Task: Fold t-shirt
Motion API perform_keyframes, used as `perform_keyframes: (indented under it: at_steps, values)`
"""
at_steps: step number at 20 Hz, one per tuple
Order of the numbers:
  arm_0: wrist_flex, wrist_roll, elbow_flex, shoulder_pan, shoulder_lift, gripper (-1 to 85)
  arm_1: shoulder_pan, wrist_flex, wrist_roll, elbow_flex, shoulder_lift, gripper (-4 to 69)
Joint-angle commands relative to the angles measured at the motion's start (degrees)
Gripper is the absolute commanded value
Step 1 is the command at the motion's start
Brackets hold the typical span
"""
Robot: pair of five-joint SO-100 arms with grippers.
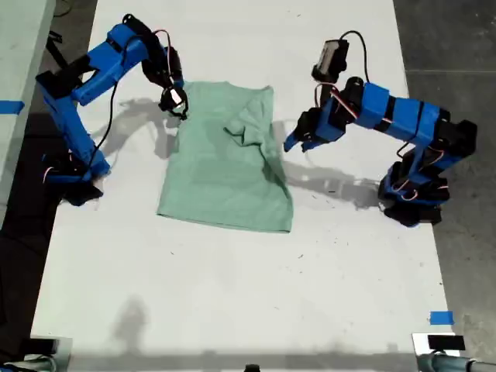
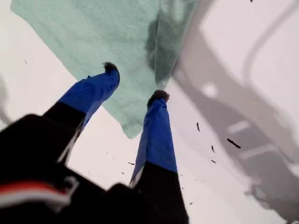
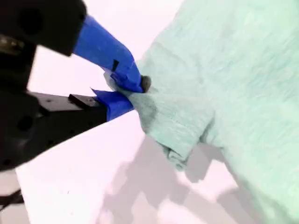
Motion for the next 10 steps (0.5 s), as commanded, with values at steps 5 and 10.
perform_keyframes:
  at_steps: [5,10]
  values:
    - [-5.1,0.4,-24.3,16.2,-12.6,0.0,0.4,-2.4,0.7,0.6,3.6,17.1]
    - [-6.9,0.6,-26.8,12.4,-21.9,21.8,-0.2,-2.5,0.8,1.1,3.6,16.9]
